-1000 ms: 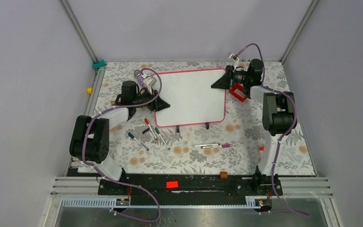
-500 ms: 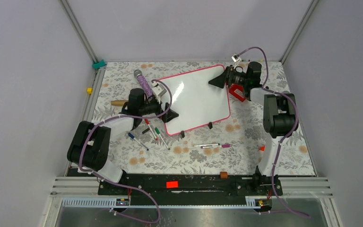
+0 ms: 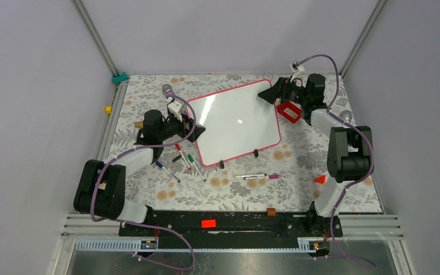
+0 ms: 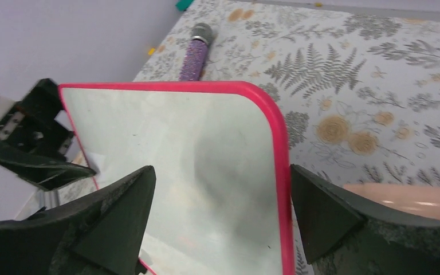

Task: Write a sentence on the whiteboard
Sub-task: Set the whiteboard on the whiteboard stand, then pick up the whiteboard marker without the cap from the center of the board.

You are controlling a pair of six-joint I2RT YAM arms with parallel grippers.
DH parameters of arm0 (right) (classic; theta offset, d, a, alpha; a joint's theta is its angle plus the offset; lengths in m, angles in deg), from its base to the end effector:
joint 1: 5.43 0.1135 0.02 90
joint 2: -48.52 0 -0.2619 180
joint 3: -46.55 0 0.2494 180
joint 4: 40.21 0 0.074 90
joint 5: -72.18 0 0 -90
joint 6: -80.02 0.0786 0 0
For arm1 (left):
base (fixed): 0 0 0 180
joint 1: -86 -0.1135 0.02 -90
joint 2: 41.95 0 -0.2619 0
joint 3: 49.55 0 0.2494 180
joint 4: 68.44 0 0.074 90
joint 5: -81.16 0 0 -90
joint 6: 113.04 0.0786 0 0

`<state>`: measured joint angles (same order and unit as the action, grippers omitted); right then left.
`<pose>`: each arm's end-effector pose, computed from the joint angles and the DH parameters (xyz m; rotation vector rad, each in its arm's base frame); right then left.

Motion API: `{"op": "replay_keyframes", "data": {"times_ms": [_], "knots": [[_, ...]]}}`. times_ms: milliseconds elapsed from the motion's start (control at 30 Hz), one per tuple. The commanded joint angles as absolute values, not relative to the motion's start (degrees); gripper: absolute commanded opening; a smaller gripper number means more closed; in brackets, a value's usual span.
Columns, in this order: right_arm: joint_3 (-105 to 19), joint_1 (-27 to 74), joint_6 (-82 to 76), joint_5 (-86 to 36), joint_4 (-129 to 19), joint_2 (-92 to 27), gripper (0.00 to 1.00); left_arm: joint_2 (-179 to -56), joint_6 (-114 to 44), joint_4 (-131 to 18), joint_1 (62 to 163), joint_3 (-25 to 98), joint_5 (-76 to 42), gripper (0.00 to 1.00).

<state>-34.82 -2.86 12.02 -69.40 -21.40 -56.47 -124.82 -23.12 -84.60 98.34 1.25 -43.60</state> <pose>0.4355 0.0812 0.2563 -0.4264 1.6802 1.0579 0.3148 -0.1148 0.2030 0.6172 1.7504 -0.7095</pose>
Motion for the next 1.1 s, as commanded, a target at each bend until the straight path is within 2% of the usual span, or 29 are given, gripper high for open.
{"op": "replay_keyframes", "data": {"times_ms": [0,267,467,767,967,1067], "knots": [[-33.0,-3.4,9.0,-58.0,-25.2,-49.4,0.93,-117.7,-26.4,-87.7,98.0,0.1,-37.9,0.99],[-27.0,-4.8,10.6,-44.7,-31.5,-37.6,0.94,-102.7,-32.9,-84.8,98.0,-6.5,-26.8,0.99],[-21.8,-4.5,17.4,-37.3,-41.5,-24.7,0.86,-90.1,-44.5,-84.2,98.1,-10.9,-27.2,0.99],[-7.4,-2.0,23.1,-33.1,-55.9,-2.1,0.86,-76.6,-59.0,-71.0,98.1,-17.6,-25.6,0.99],[0.7,0.0,24.7,-33.0,-62.6,8.2,0.86,-67.8,-67.1,-66.0,98.0,-24.4,-17.0,0.99],[2.3,0.1,25.3,-32.7,-64.8,11.2,0.87,-61.7,-71.8,-60.2,98.0,-26.0,-7.1,0.99]]}}
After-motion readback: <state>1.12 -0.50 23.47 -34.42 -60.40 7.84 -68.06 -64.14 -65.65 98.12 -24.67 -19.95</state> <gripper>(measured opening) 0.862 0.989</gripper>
